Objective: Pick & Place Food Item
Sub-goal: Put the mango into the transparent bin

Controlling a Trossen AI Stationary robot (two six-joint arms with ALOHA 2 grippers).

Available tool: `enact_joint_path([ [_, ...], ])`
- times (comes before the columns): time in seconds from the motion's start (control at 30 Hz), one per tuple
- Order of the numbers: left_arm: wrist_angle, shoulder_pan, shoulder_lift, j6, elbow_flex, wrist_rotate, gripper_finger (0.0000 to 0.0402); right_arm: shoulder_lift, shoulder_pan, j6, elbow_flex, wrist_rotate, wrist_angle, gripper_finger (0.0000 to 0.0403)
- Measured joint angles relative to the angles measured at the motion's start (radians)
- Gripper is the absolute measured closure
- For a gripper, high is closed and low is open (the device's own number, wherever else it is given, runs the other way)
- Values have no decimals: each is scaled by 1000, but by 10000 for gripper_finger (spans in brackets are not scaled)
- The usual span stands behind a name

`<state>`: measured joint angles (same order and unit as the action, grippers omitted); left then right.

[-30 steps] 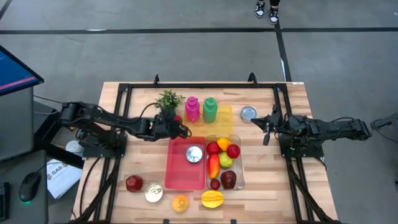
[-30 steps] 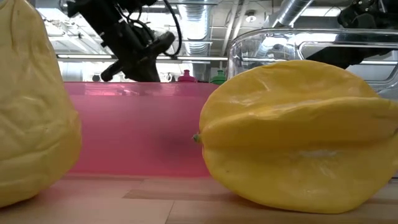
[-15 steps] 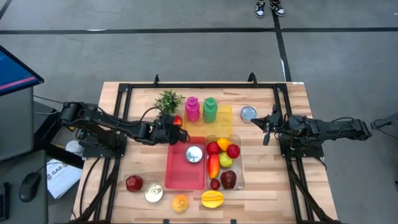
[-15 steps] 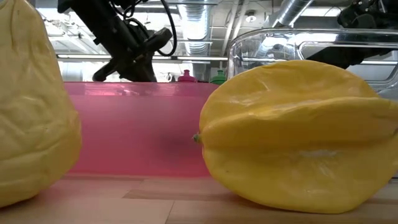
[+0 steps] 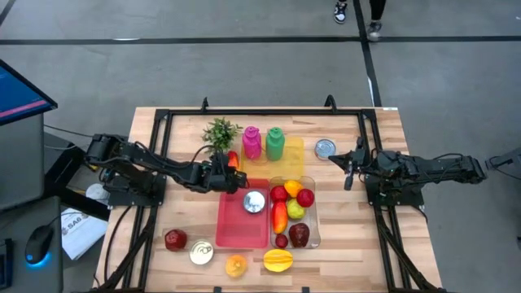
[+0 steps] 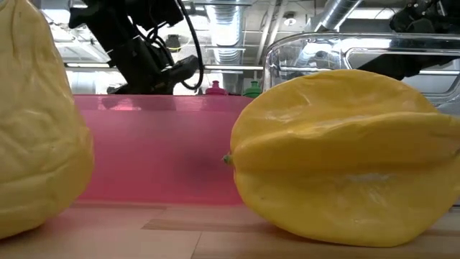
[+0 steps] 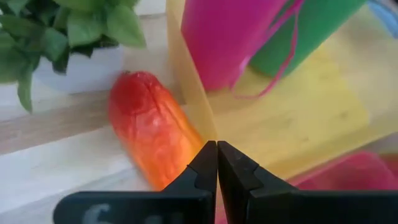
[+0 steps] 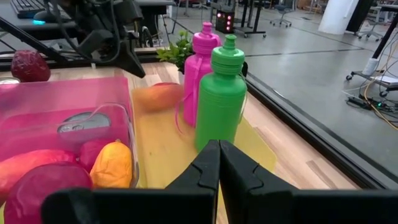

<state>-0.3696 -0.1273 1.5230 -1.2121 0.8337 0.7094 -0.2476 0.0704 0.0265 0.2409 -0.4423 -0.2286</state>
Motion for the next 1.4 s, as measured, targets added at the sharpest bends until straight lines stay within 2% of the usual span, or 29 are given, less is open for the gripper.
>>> enact_joint_path([
  [0.4,-8,52,6,2,0,1,400,-1,0,0,0,0,1,401],
  [0.53,-9,66,6,3,0,1,380,-1,0,0,0,0,1,401],
  [0.77,-9,113,6,3,0,1,299,-1,0,0,0,0,1,401],
  [1.2,-17,134,6,9,0,1,106,-1,0,0,0,0,-2,401],
  [1.4,-16,134,6,113,0,2,55,-1,0,0,0,0,-3,401],
])
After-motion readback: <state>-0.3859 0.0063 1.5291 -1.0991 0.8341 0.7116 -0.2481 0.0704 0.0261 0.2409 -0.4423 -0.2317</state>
